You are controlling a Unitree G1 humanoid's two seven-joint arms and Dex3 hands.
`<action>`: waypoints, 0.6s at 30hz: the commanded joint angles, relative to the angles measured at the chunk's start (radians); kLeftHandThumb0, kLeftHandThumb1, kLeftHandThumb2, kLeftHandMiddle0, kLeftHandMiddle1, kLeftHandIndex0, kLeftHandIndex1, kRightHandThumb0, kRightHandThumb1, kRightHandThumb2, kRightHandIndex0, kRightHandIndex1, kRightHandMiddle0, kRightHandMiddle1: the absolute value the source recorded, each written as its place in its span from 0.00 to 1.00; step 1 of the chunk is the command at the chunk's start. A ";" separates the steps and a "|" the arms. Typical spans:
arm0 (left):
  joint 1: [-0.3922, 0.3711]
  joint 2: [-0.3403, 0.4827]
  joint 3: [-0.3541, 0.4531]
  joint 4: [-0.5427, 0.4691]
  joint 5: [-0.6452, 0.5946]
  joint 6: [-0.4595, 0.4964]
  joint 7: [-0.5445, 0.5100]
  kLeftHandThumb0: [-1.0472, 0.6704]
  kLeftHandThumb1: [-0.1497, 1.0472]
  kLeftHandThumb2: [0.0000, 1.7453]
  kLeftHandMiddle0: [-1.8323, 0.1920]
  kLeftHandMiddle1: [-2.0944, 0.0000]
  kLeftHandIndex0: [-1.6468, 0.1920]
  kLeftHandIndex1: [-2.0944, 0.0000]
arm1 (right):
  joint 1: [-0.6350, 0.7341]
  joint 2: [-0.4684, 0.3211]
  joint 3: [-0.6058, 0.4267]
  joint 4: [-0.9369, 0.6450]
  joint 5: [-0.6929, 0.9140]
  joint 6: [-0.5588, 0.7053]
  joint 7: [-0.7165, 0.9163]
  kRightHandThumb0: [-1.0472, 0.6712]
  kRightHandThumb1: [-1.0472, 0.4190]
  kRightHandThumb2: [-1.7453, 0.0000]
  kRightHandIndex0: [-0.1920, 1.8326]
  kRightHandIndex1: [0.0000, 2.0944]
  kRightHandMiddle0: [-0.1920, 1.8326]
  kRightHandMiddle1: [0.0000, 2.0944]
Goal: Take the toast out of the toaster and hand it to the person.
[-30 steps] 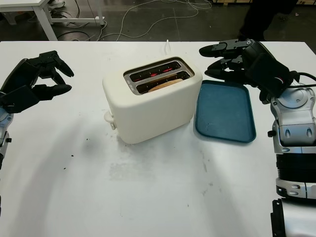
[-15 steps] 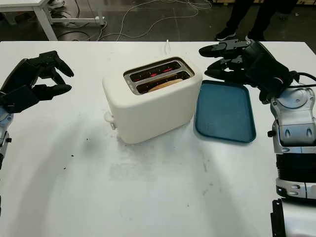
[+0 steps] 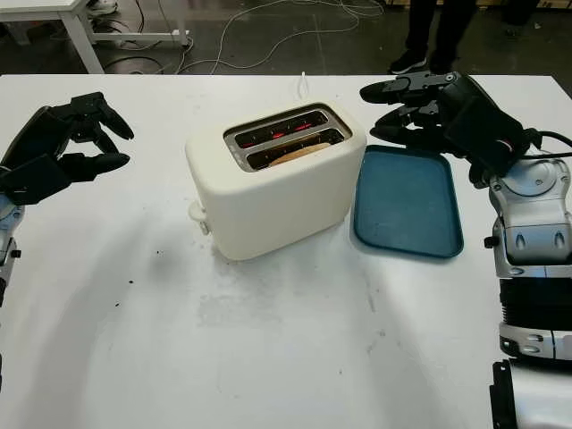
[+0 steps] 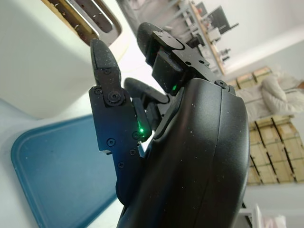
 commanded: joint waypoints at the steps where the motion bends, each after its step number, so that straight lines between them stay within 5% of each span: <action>1: -0.006 -0.003 -0.001 0.002 0.001 -0.013 0.010 0.00 0.89 0.15 0.60 0.33 0.67 0.32 | -0.017 0.004 0.002 -0.001 0.001 -0.016 -0.004 0.38 0.11 1.00 0.33 0.42 0.48 0.00; 18: -0.005 -0.001 0.000 0.004 -0.003 -0.013 0.005 0.00 0.89 0.15 0.61 0.33 0.67 0.32 | -0.014 0.003 0.002 -0.003 -0.001 -0.012 -0.006 0.38 0.11 1.00 0.32 0.42 0.48 0.00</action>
